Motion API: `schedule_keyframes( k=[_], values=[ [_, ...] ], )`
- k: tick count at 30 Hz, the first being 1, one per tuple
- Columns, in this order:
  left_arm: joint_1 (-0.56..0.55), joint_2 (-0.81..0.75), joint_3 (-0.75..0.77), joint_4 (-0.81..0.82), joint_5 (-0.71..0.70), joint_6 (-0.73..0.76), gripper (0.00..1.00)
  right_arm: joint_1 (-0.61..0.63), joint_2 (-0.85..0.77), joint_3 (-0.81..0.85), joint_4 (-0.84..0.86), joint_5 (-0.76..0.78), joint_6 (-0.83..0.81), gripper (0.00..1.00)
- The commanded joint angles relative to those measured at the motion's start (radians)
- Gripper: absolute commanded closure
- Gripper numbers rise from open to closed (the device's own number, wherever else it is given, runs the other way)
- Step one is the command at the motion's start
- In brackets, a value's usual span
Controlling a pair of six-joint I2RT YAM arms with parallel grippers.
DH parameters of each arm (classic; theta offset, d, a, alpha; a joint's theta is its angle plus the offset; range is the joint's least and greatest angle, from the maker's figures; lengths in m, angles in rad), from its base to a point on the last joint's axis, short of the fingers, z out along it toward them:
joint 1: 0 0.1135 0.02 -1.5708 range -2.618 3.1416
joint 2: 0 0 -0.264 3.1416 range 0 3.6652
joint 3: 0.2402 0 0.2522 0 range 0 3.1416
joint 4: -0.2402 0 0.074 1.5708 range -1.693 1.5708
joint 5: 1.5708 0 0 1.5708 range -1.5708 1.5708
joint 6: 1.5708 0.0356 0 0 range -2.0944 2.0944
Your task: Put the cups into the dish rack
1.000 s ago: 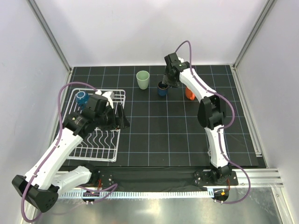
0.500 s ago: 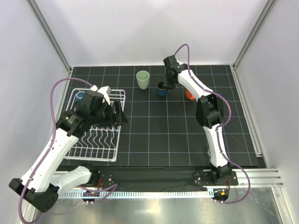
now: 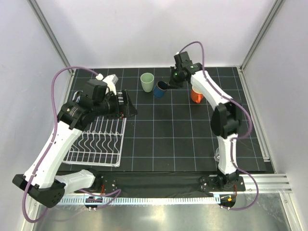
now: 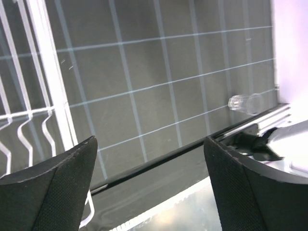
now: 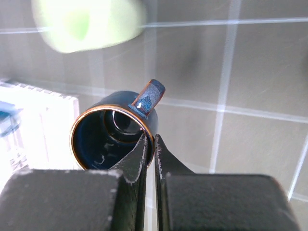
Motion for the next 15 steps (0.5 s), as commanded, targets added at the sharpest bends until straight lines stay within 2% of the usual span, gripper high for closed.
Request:
schedule_keyframes(
  k=[1, 2, 10, 15],
  values=[
    [-0.001, 0.032, 0.068, 0.070, 0.082, 0.003, 0.11, 0.005, -0.272, -0.105, 0.131, -0.212, 0.017, 0.96],
    [-0.001, 0.038, 0.077, 0.087, 0.099, 0.003, 0.10, 0.005, -0.356, -0.149, 0.174, -0.237, 0.019, 0.96],
    [-0.001, 0.032, 0.066, 0.381, 0.295, -0.037, 0.00, 0.002, -0.704, -0.501, 0.341, -0.510, 0.025, 0.96],
    [-0.001, 0.021, 0.068, 0.522, 0.363, -0.092, 0.00, -0.002, -0.904, -0.707, 0.596, -0.618, 0.109, 0.96]
  ],
)
